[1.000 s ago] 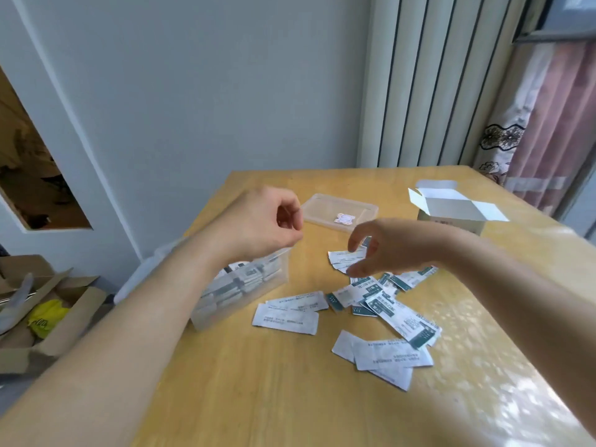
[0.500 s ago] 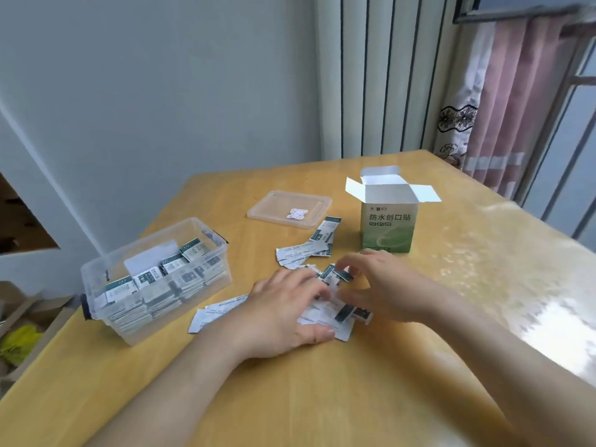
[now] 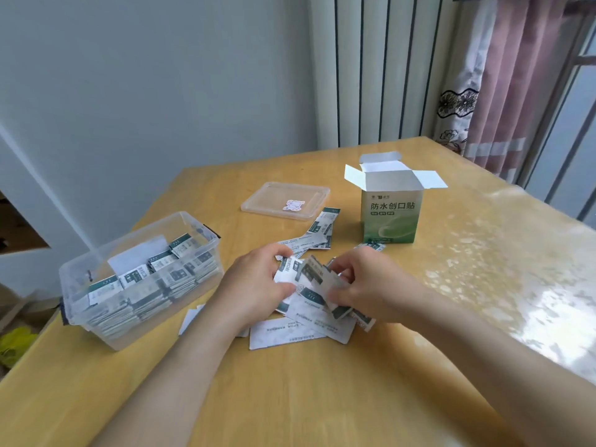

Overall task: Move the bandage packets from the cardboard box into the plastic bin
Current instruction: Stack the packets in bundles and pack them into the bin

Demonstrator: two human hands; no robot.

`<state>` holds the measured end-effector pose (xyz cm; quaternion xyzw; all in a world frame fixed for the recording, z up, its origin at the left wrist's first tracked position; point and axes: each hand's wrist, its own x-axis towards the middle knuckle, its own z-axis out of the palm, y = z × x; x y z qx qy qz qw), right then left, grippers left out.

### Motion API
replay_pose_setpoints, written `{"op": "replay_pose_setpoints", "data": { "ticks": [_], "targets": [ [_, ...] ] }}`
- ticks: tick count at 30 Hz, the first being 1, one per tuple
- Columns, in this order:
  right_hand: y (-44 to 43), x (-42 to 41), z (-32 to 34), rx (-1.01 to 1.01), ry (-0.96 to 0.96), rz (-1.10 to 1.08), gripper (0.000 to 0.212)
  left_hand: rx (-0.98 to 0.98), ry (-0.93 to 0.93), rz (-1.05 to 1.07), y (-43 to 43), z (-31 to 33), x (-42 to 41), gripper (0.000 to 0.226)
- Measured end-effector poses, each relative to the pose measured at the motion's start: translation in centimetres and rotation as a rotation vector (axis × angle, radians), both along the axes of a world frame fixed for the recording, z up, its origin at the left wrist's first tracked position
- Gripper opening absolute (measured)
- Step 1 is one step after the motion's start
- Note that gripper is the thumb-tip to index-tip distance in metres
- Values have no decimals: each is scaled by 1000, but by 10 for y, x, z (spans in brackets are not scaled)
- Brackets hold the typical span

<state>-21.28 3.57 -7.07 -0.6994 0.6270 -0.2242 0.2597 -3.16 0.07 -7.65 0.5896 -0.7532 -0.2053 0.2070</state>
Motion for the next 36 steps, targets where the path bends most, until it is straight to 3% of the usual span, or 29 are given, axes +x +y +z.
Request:
{"op": "replay_pose_setpoints", "data": {
  "ticks": [2,6,10,12,14,16,18,20,22,25,29,32,36],
  "targets": [
    [1,-2,0,6,-213,-64,8,-74,162,40,2,1,3,45],
    [8,6,5,213,-753,-127,17,79,815,-46,16,11,-6,48],
    [13,19,6,404,-1230,-124,26,-44,727,-52,16,0,-23,50],
    [15,22,5,438,-1319,-98,25,-102,655,-34,15,-6,-28,54],
    [16,23,4,379,-1253,-39,23,-149,569,-47,19,-8,-30,59],
    [13,16,5,225,-1045,-45,22,-140,477,-87,21,-5,-31,63],
    [3,0,6,-31,-599,-105,24,-105,334,-68,19,-1,-30,59],
    [-7,-23,6,-183,-156,-127,22,-101,26,-47,12,3,-31,53],
    [-11,-41,5,-140,88,-122,17,-94,-254,-74,9,4,-41,55],
    [-14,-50,-1,-107,295,-100,16,-74,-384,-83,4,12,-61,54],
    [-18,-49,-4,-129,283,-107,27,60,-336,-53,-5,23,-74,58],
    [-20,-46,-5,-161,290,-103,23,215,-129,-26,-13,23,-72,63],
    [-22,-47,-9,-173,266,-117,27,384,263,31,-21,24,-73,49]
  ]
}}
